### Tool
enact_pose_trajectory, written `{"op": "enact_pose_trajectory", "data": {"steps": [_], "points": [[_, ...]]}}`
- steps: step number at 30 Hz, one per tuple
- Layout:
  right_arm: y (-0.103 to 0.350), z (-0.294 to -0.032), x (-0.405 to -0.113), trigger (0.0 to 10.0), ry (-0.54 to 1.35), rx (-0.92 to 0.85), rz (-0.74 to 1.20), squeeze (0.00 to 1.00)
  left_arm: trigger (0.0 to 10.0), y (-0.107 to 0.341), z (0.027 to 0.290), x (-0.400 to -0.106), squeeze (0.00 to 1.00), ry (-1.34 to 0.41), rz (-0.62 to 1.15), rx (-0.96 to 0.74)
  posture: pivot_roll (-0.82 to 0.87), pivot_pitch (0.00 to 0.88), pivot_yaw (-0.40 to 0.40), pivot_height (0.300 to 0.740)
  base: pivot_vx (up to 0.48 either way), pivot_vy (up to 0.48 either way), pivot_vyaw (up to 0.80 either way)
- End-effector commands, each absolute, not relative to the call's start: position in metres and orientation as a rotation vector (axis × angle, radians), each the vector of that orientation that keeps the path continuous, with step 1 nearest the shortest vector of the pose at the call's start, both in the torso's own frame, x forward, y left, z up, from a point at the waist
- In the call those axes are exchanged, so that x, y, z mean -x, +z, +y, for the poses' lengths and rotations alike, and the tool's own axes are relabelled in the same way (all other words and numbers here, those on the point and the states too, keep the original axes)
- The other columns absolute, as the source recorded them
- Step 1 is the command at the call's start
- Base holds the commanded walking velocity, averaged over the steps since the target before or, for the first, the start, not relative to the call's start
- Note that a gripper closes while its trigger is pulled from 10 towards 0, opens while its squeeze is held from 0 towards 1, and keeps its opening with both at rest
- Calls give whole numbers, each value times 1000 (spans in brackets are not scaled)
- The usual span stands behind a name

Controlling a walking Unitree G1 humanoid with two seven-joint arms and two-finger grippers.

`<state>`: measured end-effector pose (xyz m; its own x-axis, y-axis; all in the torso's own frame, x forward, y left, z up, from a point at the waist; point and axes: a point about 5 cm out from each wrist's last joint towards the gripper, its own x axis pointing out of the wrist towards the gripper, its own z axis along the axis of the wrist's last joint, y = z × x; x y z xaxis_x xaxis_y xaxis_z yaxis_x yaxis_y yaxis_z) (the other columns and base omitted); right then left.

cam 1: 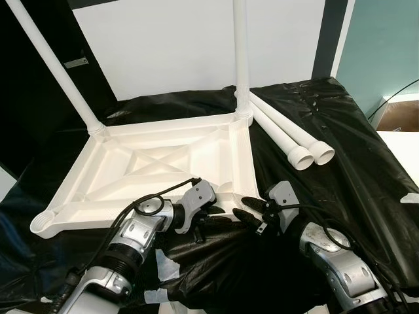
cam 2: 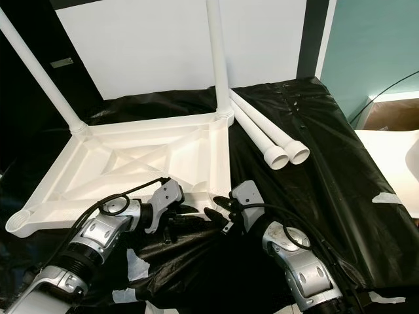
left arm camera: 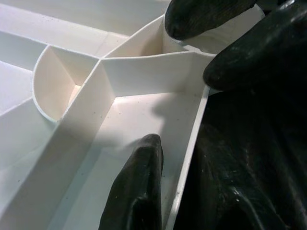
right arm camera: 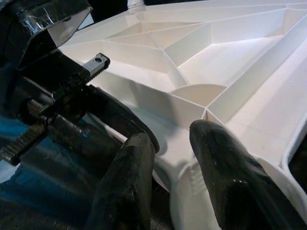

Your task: Building children table

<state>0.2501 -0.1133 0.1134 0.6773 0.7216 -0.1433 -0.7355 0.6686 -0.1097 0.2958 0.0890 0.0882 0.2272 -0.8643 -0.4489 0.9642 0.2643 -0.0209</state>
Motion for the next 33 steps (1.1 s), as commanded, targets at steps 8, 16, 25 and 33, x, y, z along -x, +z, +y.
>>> {"op": "enact_pose_trajectory", "data": {"steps": [8,16,25,33], "points": [[113,-110,-252,10000,830,166,85,0,0,61,96,-299,0,-707,423,-295,-50,0,130,740,0,0,0],[116,-114,-257,10000,785,192,63,0,0,57,88,-290,796,-749,398,-300,-58,0,132,740,0,0,0],[178,-163,-295,10000,150,208,-237,0,10000,51,83,-284,1000,-775,379,-350,-77,0,132,740,0,0,0],[164,-174,-290,10000,104,219,-189,0,10000,51,85,-286,1000,-758,377,-351,-86,0,134,740,0,0,0]]}}
